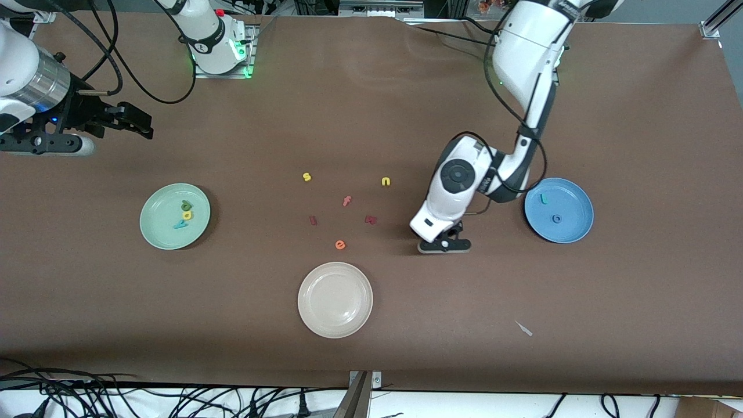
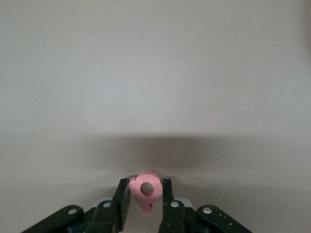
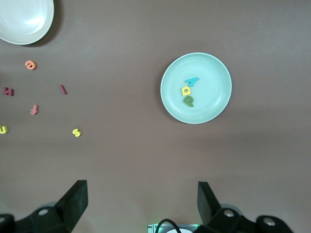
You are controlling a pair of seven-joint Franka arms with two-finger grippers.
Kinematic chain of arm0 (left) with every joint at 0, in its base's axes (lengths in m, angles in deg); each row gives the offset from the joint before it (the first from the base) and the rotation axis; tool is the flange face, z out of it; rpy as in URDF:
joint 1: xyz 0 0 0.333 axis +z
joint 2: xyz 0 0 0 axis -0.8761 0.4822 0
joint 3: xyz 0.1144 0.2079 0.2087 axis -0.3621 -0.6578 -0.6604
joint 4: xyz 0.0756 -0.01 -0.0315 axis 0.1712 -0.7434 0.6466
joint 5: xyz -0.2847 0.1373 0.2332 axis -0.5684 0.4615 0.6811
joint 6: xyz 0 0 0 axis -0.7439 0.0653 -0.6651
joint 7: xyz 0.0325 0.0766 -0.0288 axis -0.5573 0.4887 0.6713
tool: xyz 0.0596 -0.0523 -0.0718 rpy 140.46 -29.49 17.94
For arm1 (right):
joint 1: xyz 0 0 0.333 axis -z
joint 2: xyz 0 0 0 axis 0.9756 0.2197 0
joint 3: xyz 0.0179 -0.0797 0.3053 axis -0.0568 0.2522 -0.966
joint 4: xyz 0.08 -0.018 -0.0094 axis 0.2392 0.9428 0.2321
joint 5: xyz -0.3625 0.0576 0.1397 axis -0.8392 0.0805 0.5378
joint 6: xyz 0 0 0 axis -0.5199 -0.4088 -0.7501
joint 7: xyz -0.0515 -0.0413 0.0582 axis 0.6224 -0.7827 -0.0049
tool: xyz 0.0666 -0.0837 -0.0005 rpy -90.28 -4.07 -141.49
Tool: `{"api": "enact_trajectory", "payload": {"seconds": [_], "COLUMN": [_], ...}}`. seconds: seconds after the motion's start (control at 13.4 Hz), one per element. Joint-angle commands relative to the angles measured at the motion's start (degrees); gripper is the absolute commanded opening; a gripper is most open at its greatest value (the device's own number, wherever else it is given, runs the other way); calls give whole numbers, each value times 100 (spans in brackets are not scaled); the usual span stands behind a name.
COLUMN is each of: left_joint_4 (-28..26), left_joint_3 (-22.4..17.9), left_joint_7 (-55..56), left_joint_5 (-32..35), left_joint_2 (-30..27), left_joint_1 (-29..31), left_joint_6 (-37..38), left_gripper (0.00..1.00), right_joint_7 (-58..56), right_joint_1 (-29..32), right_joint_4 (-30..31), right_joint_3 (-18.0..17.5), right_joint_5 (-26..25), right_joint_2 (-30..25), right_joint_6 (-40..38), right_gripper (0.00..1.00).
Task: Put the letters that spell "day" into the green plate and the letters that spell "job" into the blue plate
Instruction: 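Carry the pink p with the left gripper over the blue plate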
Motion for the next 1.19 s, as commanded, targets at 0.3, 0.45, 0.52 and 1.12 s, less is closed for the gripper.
{"api": "enact_trajectory", "payload": {"seconds": [0.3, 0.45, 0.52, 1.12], "left_joint_4": [-1116, -1671, -1900, -2965], "left_joint_3": [327, 327, 327, -322], "left_joint_7": [-1879, -2566, -2778, -4491], "left_joint_5": [132, 141, 184, 202], "left_joint_2": [-1491, -1826, -1967, -2540], "left_joint_1": [1315, 1728, 1930, 2794], "left_joint_6": [959, 951, 951, 951], "left_gripper": [12, 12, 12, 28], "right_joint_7": [142, 142, 142, 142], "right_joint_1": [-36, -36, -36, -19], "right_joint_4": [79, 88, 88, 88], "right_joint_3": [-17, -17, -8, 27], "right_joint_5": [-40, -40, -40, -48], "right_joint_2": [-85, -85, -85, -76], "right_joint_6": [-36, -62, -62, -27], "right_gripper": [100, 100, 100, 100]}}
